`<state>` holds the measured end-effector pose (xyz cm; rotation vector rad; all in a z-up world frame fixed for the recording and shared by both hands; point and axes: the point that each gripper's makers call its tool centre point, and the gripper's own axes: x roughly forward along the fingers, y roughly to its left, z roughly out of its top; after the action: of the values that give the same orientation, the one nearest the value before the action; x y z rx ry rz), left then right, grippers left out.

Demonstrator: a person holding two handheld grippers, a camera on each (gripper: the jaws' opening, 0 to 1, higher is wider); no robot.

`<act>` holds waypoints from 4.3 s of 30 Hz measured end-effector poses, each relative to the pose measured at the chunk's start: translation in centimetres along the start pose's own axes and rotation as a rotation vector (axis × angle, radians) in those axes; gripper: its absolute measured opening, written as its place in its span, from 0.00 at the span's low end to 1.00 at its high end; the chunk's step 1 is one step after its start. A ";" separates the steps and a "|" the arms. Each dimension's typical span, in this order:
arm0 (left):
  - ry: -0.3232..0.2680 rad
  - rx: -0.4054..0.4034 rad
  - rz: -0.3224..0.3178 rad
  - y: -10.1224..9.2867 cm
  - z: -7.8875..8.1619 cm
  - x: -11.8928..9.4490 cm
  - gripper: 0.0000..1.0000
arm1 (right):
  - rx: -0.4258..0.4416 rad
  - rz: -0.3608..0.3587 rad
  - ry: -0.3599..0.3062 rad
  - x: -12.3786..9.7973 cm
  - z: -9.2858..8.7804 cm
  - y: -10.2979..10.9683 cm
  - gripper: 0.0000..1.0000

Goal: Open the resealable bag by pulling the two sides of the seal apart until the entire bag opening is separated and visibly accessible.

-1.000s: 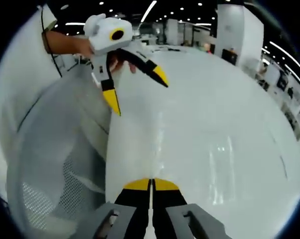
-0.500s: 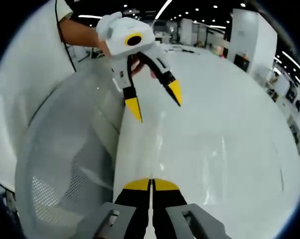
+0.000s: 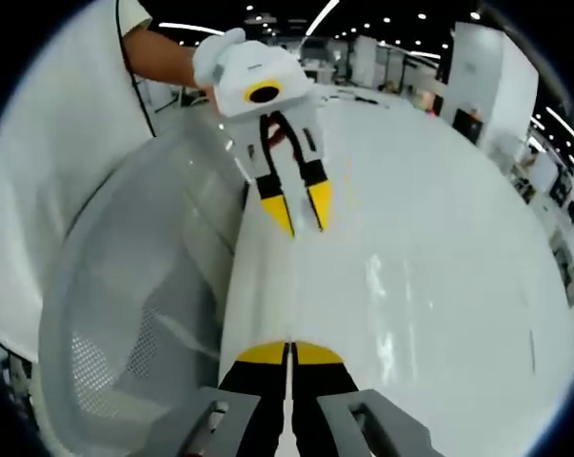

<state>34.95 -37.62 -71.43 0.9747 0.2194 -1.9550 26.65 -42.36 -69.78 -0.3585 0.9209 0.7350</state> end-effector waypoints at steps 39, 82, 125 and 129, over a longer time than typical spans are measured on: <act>-0.054 -0.036 -0.048 0.7 1.8 -0.3 0.00 | 0.072 -0.089 -0.273 3.0 8.9 -2.3 0.07; -0.045 -0.103 -0.057 0.8 1.7 0.4 0.00 | 0.149 -0.069 -0.188 4.5 8.0 -2.1 0.00; -0.082 -0.093 -0.062 1.0 1.4 0.3 0.00 | 0.224 -0.090 -0.096 3.2 2.8 -2.0 0.00; -0.096 -0.122 -0.077 0.7 2.0 0.3 0.00 | 0.225 -0.088 -0.094 3.2 2.7 -1.9 0.00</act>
<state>34.37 -39.24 -70.17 0.8017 0.3218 -2.0274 30.84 -40.81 -70.91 -0.1635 0.8831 0.5565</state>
